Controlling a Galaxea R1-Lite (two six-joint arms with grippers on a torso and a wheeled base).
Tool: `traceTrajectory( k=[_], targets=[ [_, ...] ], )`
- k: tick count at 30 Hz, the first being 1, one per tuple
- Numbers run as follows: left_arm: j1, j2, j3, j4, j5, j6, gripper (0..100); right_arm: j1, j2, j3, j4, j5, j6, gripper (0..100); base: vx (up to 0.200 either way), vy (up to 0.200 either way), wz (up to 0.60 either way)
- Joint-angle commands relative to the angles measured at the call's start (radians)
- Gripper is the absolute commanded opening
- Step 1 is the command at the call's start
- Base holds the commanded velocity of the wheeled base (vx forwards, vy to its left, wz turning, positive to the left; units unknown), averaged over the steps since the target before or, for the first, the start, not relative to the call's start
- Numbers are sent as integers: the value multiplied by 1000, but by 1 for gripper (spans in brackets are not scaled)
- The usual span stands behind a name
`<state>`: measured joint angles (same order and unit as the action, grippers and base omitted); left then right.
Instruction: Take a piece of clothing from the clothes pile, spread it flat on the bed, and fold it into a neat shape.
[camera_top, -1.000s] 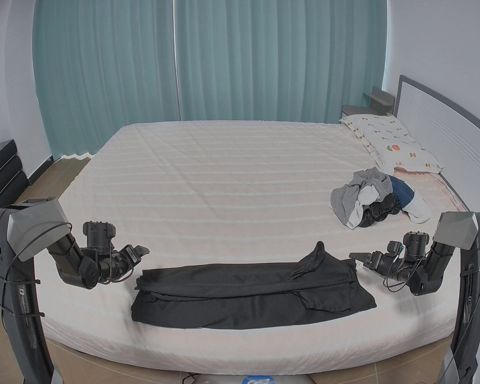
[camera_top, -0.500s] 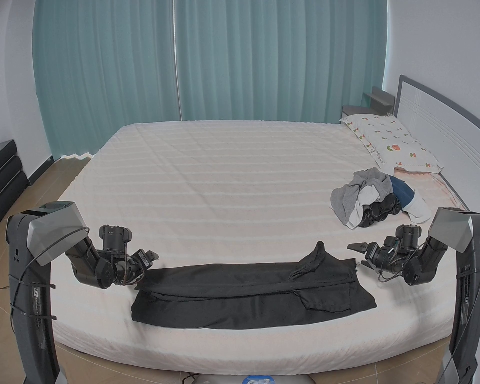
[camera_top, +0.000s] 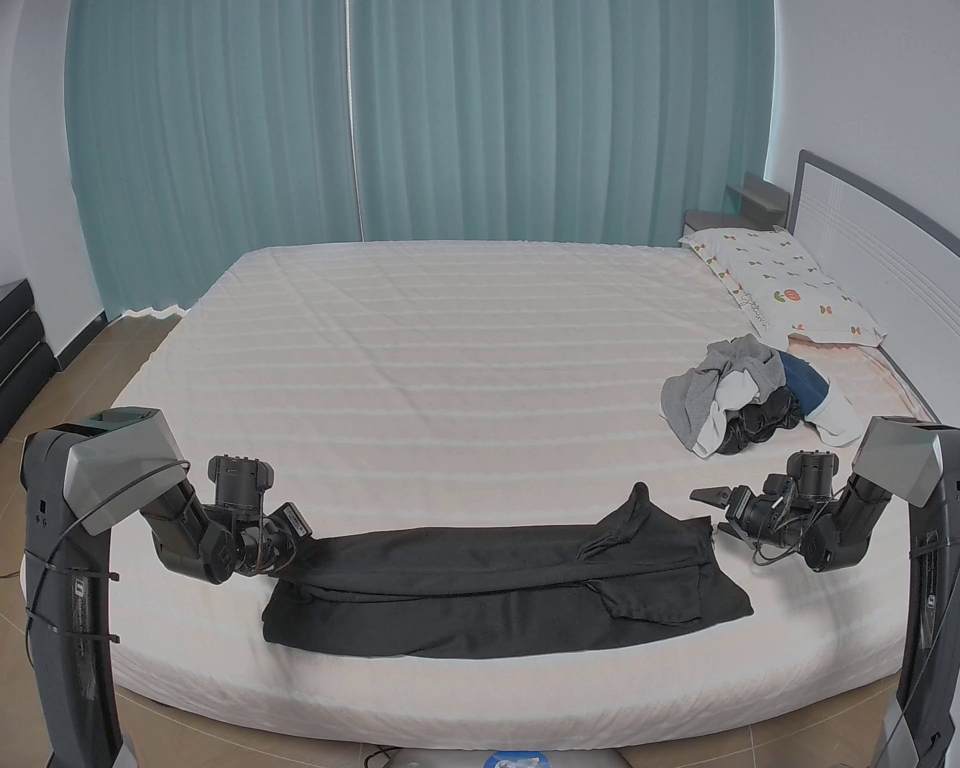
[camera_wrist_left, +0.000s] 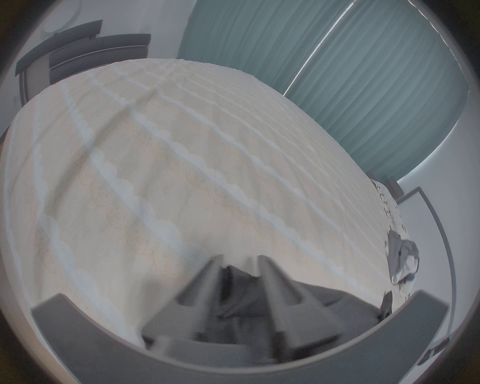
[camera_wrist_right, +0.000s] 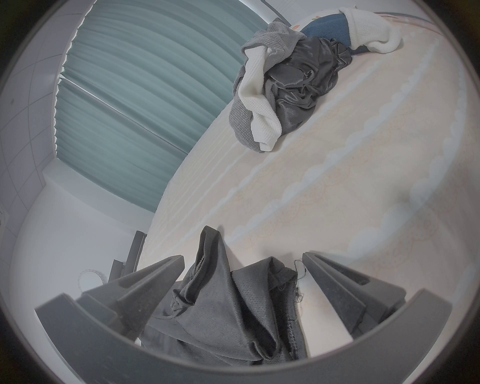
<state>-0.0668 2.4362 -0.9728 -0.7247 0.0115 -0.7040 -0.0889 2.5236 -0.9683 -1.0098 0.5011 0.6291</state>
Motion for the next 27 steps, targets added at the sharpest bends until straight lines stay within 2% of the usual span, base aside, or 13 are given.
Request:
traceTrajectory(
  k=[1,6,12,23,27],
  targets=[
    [2,12,-1,-32,48,-68,0,0,1,0,0,1,0,100,0,0,0],
    [27,7,-4,-41,59,-137,0,1,1,0,0,1,0,100,0,0,0],
    [64,1,-7,-44,50,-143,0,5,0,3,-10,1,3,100,0,0,0],
    [65,7,-15,-67,47,-144,0,18,1,-18,13,1,4,100,0,0,0],
    [65,-19,9,-59,-13,-144,0,18,-6,-21,48,-1,4,100,0,0,0]
  ],
)
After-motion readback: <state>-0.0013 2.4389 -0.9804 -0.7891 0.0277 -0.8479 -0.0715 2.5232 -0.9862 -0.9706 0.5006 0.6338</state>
